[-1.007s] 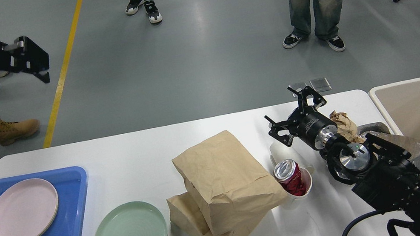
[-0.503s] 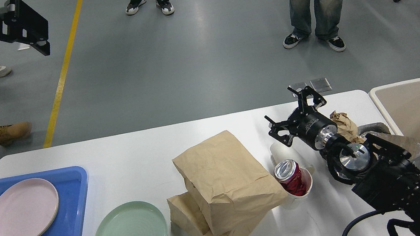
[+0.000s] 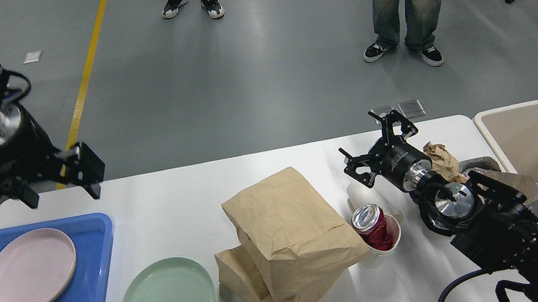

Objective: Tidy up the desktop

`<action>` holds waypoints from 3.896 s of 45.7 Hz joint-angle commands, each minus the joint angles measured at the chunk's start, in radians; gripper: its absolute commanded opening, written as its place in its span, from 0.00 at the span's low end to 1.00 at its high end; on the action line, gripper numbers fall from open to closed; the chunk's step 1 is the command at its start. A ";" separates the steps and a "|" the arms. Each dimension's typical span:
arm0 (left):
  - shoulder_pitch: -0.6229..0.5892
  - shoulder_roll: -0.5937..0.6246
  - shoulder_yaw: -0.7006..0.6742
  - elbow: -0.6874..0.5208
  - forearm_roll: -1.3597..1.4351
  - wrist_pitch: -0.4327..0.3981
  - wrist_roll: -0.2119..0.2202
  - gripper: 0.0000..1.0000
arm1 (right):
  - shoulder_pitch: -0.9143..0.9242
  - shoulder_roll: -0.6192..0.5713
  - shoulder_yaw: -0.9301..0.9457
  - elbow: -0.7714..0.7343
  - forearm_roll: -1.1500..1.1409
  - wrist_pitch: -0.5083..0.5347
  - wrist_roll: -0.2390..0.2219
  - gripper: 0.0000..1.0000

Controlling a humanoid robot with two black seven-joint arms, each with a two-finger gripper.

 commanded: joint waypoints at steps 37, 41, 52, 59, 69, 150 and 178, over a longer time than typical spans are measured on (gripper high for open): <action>0.637 -0.028 -0.362 0.044 0.336 0.421 0.143 0.96 | 0.000 -0.001 0.001 0.000 0.001 0.000 0.000 1.00; 0.669 -0.026 -0.384 0.064 0.359 0.419 0.145 0.96 | 0.000 -0.001 0.001 0.000 0.000 0.000 0.000 1.00; 0.766 -0.033 -0.408 0.179 0.388 0.419 0.145 0.96 | 0.000 0.001 0.001 0.000 0.000 0.000 0.000 1.00; 0.783 -0.036 -0.424 0.184 0.391 0.424 0.145 0.96 | 0.000 0.001 0.001 0.000 0.000 -0.001 0.000 1.00; 0.806 -0.039 -0.451 0.211 0.391 0.424 0.145 0.94 | 0.000 0.001 0.000 0.000 0.000 0.000 0.000 1.00; 0.826 -0.013 -0.645 0.234 0.342 0.174 0.340 0.00 | 0.000 0.001 0.001 0.000 0.000 0.000 0.000 1.00; 0.691 0.069 -0.645 0.228 0.302 0.036 0.338 0.00 | 0.000 -0.001 0.001 0.000 0.000 0.000 0.000 1.00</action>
